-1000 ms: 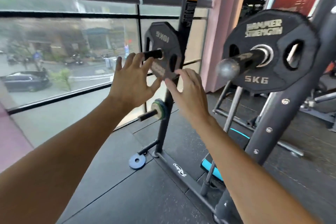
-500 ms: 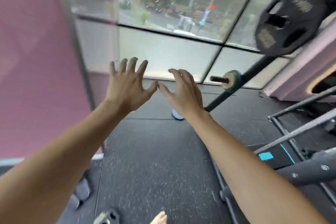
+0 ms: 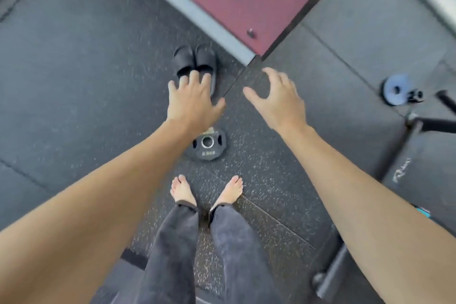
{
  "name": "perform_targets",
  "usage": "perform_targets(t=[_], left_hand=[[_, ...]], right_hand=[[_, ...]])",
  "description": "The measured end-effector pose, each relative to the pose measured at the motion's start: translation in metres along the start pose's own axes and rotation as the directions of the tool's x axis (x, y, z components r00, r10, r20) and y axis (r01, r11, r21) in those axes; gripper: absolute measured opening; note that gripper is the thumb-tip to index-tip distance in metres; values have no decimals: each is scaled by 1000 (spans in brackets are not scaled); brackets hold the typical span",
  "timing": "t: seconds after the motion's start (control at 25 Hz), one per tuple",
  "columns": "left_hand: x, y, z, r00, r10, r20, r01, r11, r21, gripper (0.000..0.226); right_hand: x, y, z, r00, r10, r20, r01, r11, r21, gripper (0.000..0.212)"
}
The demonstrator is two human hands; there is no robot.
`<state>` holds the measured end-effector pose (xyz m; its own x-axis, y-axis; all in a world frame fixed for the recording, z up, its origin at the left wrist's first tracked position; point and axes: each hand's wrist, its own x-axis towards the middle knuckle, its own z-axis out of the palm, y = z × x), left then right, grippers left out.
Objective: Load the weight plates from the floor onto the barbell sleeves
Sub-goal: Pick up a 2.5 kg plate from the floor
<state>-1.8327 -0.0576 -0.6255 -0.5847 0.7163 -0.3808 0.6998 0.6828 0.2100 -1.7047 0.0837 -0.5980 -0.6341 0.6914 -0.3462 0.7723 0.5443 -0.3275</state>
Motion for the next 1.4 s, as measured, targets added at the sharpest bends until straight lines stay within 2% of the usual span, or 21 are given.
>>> perform_targets(t=[0.24,0.48,0.64,0.76,0.88,1.08,1.24,1.4], left_hand=[[28,-55,214,957,-183,227,198,979,-47,58],[55,-80,395,882,-326,341,391,909,-141,58],[81,-88,471,811,-443,382,535,826,-180,89],[98,-84,504,798,-467,380,559,809,-180,102],[108,-79,516,797,-501,339,561,821,-108,107],[117,-84,522,803,-547,235,584,801,-131,75],[107,-74,507,826,-527,201,559,812,-166,73],[87,-50,451,879,-448,165,473,864,-174,70]], right_hand=[[46,49,219,969,0,247,9,999,-35,78],[66,124,396,931,106,349,-73,992,-106,87],[81,156,473,915,190,357,-162,981,-106,96],[95,161,507,913,225,342,-196,974,-117,102],[101,160,527,921,240,306,-191,965,-181,102],[115,161,536,924,244,294,-213,968,-133,81],[105,160,519,939,244,243,-233,970,-74,72],[78,157,455,961,218,172,-209,975,-70,74]])
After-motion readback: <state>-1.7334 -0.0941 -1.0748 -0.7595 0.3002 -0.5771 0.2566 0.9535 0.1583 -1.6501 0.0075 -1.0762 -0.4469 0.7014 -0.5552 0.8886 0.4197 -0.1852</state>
